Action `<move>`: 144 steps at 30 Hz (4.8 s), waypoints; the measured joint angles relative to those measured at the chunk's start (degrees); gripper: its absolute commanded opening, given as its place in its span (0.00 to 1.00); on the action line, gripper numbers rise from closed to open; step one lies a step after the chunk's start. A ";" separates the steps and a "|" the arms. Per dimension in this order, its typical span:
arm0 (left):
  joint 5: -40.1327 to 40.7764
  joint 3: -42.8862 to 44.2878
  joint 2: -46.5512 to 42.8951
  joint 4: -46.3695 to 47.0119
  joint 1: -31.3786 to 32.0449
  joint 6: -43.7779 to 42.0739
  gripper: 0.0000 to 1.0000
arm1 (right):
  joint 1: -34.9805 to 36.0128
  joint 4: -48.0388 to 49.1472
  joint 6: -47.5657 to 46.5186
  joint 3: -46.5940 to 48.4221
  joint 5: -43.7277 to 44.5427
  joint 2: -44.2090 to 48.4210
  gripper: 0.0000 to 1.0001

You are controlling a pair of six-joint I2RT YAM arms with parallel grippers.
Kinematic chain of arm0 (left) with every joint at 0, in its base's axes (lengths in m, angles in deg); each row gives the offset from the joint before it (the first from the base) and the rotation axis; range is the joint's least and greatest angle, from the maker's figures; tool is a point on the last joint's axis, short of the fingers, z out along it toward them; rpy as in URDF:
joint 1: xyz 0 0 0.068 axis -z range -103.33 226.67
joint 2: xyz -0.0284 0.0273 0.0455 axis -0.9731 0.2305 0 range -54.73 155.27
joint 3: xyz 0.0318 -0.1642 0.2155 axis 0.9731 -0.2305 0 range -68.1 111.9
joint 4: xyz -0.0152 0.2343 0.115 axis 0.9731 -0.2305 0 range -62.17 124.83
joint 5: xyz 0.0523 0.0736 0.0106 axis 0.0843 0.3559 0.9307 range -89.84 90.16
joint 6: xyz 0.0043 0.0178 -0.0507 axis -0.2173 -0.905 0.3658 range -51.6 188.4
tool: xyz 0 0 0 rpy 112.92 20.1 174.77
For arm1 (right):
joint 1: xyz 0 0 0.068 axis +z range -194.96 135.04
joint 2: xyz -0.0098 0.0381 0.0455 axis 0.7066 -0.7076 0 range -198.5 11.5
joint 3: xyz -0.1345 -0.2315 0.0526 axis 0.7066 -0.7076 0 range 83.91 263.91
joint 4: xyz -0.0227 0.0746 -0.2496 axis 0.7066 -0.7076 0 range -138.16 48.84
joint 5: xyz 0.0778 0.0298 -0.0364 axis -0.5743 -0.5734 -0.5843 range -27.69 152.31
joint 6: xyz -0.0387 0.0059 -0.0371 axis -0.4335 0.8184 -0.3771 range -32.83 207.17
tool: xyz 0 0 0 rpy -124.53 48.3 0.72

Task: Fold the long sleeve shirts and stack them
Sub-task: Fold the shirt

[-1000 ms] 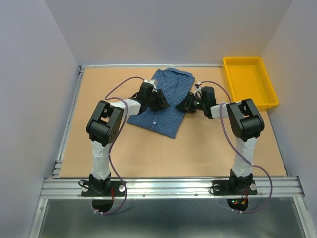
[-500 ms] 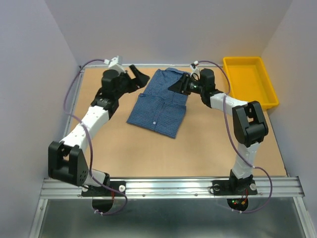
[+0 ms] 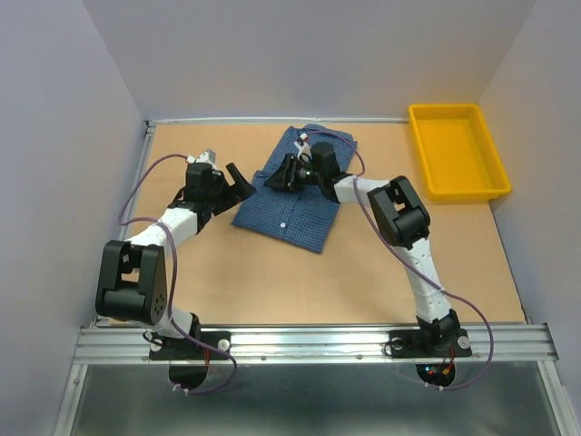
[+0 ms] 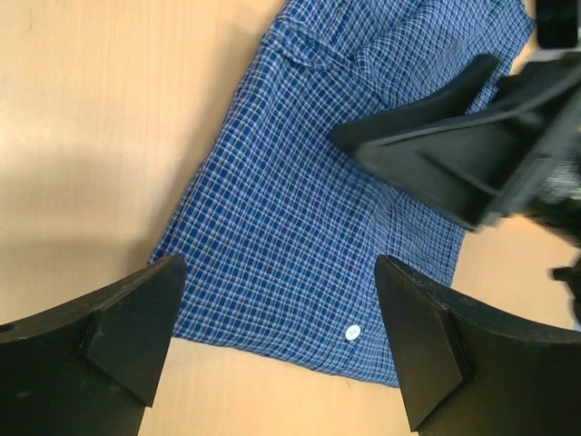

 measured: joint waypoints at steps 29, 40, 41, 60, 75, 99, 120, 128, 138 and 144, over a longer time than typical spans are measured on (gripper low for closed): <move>-9.22 0.52 14.58 10.29 0.00 7.17 0.76 | -1.99 12.52 2.75 -44.85 -3.78 26.86 0.56; -8.74 0.48 17.99 14.49 -0.46 9.77 0.77 | -2.32 23.50 1.16 -55.10 -4.76 23.26 0.56; -8.37 0.48 17.73 14.03 -0.61 9.88 0.78 | -2.34 24.04 0.79 -55.41 -4.74 23.34 0.56; 6.95 -12.52 -19.26 -9.16 -3.26 6.47 0.99 | -1.46 -19.65 -31.61 -36.44 22.99 38.58 0.55; 10.43 -14.23 -33.90 -22.69 -3.26 2.27 0.99 | 6.86 -28.11 -42.27 -25.46 41.86 23.87 0.52; 2.89 -23.02 -29.33 -18.51 -3.23 6.69 0.93 | 26.93 -40.48 -16.96 -21.62 46.23 29.07 0.58; 5.14 -9.66 -1.70 -11.43 -0.76 5.09 0.60 | 19.10 -40.89 -26.47 -26.43 51.08 41.77 0.57; 8.00 11.21 16.41 -13.99 -0.76 -2.34 0.64 | 19.08 -41.79 -27.15 -28.02 51.23 41.81 0.57; 4.42 1.73 0.35 -14.49 -0.79 -3.87 0.89 | 16.20 -41.83 -27.74 -27.98 50.10 42.01 0.64; -0.83 -11.96 -8.13 -10.49 -0.74 0.22 0.69 | 13.79 -41.83 -27.28 -27.89 49.51 43.85 0.73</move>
